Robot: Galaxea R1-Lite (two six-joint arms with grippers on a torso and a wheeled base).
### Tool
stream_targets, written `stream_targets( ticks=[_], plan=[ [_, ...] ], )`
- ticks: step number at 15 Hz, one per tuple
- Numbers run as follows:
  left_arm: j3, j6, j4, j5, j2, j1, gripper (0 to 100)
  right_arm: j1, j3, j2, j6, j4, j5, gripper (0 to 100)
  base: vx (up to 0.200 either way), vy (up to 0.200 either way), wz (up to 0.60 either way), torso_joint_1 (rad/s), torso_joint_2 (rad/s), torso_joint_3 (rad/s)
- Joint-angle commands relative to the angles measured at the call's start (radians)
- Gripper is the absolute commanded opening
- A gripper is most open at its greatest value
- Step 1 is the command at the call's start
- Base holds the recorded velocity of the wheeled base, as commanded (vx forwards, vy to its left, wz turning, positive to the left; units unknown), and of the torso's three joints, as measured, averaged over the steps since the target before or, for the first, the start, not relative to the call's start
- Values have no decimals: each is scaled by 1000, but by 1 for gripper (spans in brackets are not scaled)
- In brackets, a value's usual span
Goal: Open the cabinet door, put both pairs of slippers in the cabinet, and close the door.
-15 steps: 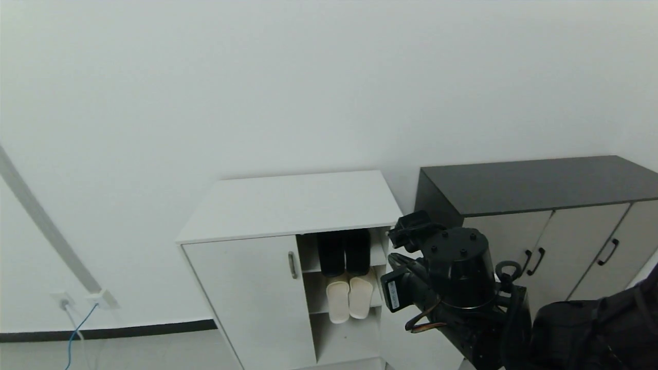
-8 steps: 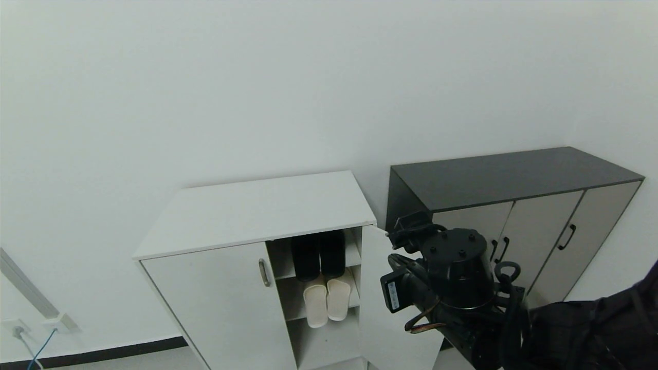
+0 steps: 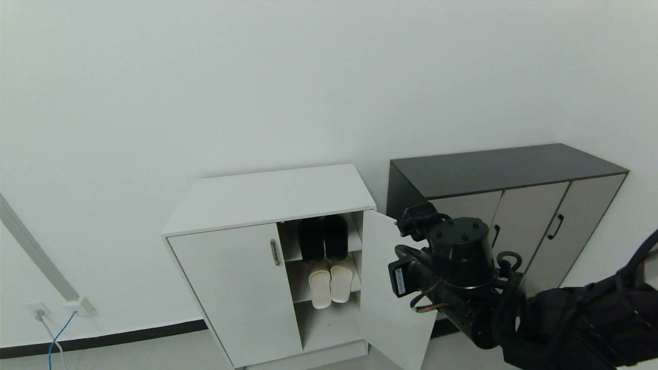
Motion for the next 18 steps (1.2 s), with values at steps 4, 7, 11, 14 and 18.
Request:
stream_targets(
  ticks=[4, 7, 11, 14, 18],
  plan=[
    [0, 0, 0, 0, 1, 1, 0, -246, -180, 178, 2, -10, 75, 0, 0, 0, 0, 0, 0, 0],
    [0, 0, 0, 0, 1, 1, 0, -352, -295, 250, 12, 47, 143, 0, 0, 0, 0, 0, 0, 0],
    [0, 0, 0, 0, 1, 1, 0, -429, -386, 317, 54, 116, 210, 0, 0, 0, 0, 0, 0, 0],
    [0, 0, 0, 0, 1, 2, 0, -453, -421, 346, 81, 160, 239, 0, 0, 0, 0, 0, 0, 0],
    [0, 0, 0, 0, 1, 1, 0, -470, -429, 366, 86, 177, 250, 0, 0, 0, 0, 0, 0, 0]
  ],
)
